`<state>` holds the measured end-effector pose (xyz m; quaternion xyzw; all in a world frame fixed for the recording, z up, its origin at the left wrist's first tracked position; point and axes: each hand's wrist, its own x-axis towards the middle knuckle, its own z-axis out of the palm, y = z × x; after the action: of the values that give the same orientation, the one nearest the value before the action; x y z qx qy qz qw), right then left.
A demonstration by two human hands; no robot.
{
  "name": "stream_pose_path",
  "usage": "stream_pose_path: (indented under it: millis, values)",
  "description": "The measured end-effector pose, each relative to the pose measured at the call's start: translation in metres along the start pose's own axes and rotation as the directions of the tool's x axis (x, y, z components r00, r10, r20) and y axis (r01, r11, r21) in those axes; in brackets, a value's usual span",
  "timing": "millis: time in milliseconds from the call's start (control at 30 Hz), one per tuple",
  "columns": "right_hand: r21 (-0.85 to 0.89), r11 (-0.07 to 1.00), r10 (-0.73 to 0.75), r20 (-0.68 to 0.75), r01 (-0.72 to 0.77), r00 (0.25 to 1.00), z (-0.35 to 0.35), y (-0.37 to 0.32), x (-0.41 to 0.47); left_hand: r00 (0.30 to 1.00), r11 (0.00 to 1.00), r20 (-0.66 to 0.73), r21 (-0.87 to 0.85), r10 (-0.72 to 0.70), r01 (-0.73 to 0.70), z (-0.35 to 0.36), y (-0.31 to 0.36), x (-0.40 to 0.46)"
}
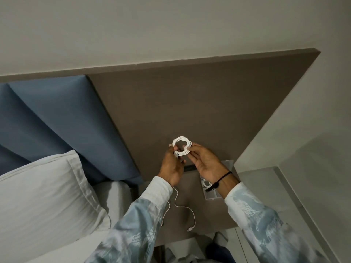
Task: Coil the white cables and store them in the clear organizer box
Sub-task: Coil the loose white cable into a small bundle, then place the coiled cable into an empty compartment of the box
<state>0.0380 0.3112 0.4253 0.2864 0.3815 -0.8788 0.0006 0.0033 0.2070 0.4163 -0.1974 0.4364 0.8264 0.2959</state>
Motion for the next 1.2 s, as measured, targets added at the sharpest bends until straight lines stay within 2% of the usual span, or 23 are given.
stream_pose_path:
  millis: [133,333,500,633,800,967,1100,1200]
  values:
    - [0.123,0.989,0.084,-0.01,-0.082,0.996,-0.034,-0.001,0.017,1.0,0.999,-0.006,0.05,-0.018,0.018,0.014,-0.028,0.024]
    - [0.24,0.963,0.157,-0.134,-0.122,0.979,-0.122,0.01,0.065,0.996,0.977,-0.075,0.204,-0.044,0.059,0.027,-0.106,0.083]
    - [0.25,0.956,0.184,-0.112,-0.151,0.976,-0.204,0.041,0.108,0.974,0.968,-0.161,0.165,-0.161,0.188,0.02,-0.192,0.147]
    - [0.09,0.968,0.244,-0.13,-0.234,0.961,-0.271,0.078,0.144,0.932,0.937,-0.301,0.217,-0.204,0.275,-0.008,-0.256,0.2]
    - [-0.178,0.929,0.254,-0.328,-0.324,0.91,-0.345,0.125,0.193,0.895,0.898,-0.414,0.311,-0.168,0.313,-0.045,-0.338,0.252]
    - [-0.266,0.874,0.268,-0.437,-0.407,0.859,-0.401,0.158,0.235,0.875,0.876,-0.481,0.396,-0.057,0.275,-0.073,-0.389,0.285]
    - [-0.401,0.795,0.223,-0.504,-0.455,0.834,-0.425,0.18,0.261,0.857,0.733,-0.507,0.617,0.091,0.287,-0.1,-0.405,0.297]
    - [-0.589,0.665,0.135,-0.51,-0.459,0.85,-0.436,0.191,0.271,0.832,0.636,-0.532,0.698,0.154,0.329,-0.114,-0.406,0.302]
